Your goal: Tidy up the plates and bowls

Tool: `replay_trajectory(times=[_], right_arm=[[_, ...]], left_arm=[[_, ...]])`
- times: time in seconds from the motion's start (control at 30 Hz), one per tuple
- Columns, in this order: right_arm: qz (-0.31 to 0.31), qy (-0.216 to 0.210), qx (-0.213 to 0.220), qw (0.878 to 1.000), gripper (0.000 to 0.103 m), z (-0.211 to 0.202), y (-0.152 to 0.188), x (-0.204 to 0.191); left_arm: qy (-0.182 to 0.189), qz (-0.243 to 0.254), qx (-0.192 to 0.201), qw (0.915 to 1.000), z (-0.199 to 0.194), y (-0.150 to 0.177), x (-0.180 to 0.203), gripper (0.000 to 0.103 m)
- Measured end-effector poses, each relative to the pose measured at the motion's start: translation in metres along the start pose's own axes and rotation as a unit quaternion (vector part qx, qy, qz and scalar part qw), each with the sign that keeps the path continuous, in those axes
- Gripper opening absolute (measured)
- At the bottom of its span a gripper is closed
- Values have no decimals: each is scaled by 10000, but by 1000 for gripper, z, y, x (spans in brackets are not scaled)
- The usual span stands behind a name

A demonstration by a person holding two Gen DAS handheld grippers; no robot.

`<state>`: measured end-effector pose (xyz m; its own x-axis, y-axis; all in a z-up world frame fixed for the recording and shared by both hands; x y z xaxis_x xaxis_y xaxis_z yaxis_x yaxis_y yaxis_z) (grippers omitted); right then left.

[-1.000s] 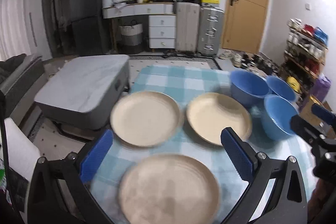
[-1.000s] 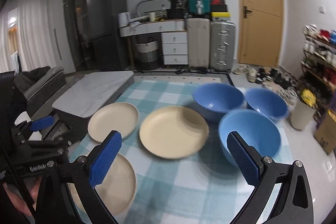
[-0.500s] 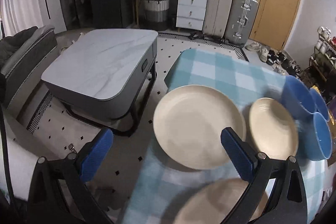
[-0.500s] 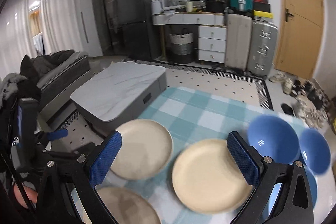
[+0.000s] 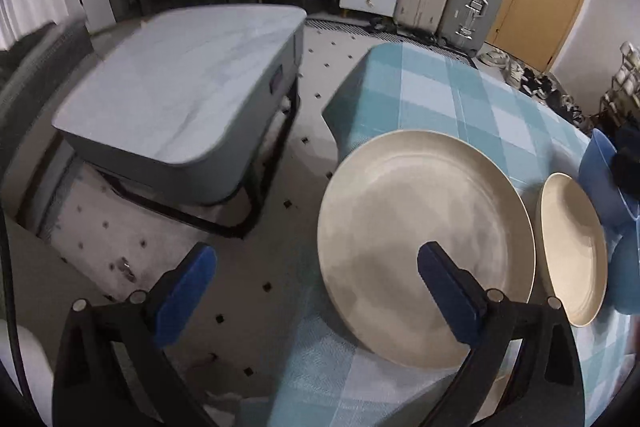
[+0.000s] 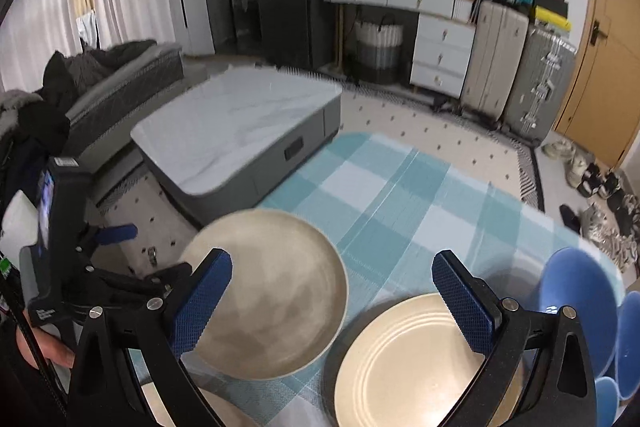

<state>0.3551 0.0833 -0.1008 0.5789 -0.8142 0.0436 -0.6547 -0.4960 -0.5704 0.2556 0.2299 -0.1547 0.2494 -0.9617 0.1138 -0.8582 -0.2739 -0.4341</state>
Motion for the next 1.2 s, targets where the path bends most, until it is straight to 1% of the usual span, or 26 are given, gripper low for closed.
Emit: replay_trajectory(times=[0.07, 0.13, 0.2, 0.23, 0.27, 0.4, 0.47, 0.53, 0.57, 0.63, 0.67, 0.7, 0.73, 0.87, 1.03, 1.07, 1.1, 1.2], right_arm=[[-69, 29, -157, 9998, 103, 18, 2, 0], [-159, 31, -280, 9995, 103, 31, 5, 0], [-234, 43, -381, 9990, 103, 43, 7, -1], [-249, 47, -425, 9988, 103, 47, 8, -1], [-262, 78, -497, 9984, 103, 54, 9, -1], [-367, 144, -695, 9968, 101, 71, 12, -1], [-398, 129, -757, 9963, 99, 77, 14, 1], [-398, 137, -828, 9957, 98, 83, 15, 3], [-389, 126, -863, 9954, 97, 86, 16, 4], [-369, 111, -950, 9947, 91, 91, 17, 7], [-338, 75, -1025, 9941, 84, 94, 18, 9], [-315, 50, -1075, 9937, 79, 95, 18, 9], [-304, 55, -1093, 9935, 79, 96, 19, 10], [-315, 75, -1087, 9935, 78, 97, 20, 12], [-303, 4, -1179, 9926, 70, 99, 20, 11], [-295, -34, -1214, 9922, 65, 100, 20, 11], [-277, -87, -1259, 9916, 63, 102, 20, 12], [-277, -97, -1314, 9909, 61, 106, 21, 13]], left_arm=[[121, -94, -93, 9998, 6, -1, -4, 90], [219, -131, -198, 9995, 13, -1, -6, 89], [272, -120, -265, 9992, 18, -1, -7, 79], [310, -91, -320, 9990, 21, -1, -7, 68], [352, -88, -394, 9986, 24, -2, -8, 60], [529, -127, -489, 9973, 30, -3, -10, 47], [595, -93, -522, 9968, 31, -3, -11, 31], [716, -101, -543, 9959, 31, -2, -14, 27], [745, -82, -539, 9957, 31, -3, -15, 24], [699, -4, -536, 9961, 34, -3, -16, 21], [817, -1, -522, 9953, 34, -2, -17, 15], [921, -23, -531, 9943, 34, -1, -19, 14], [968, -26, -537, 9938, 35, -1, -19, 14], [944, 68, -512, 9942, 33, 0, -18, 13], [954, 70, -530, 9940, 33, 0, -20, 13], [957, 71, -534, 9940, 32, 0, -21, 13], [966, 47, -538, 9939, 33, 0, -21, 13], [971, -20, -539, 9938, 33, 1, -20, 13]])
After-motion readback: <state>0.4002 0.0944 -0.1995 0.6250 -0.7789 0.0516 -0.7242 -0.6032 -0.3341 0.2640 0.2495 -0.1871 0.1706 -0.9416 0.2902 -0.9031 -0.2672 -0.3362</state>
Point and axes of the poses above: each gripper's, at about its wrist camera, not at the fingertips, and z roughly the way its jaws point, x to its right, y to its underside, the point moved 1 cm from there along z, roughly the way its jaws point, and after that the axes turned 5 degrees about -x, right-handed, at the moved point
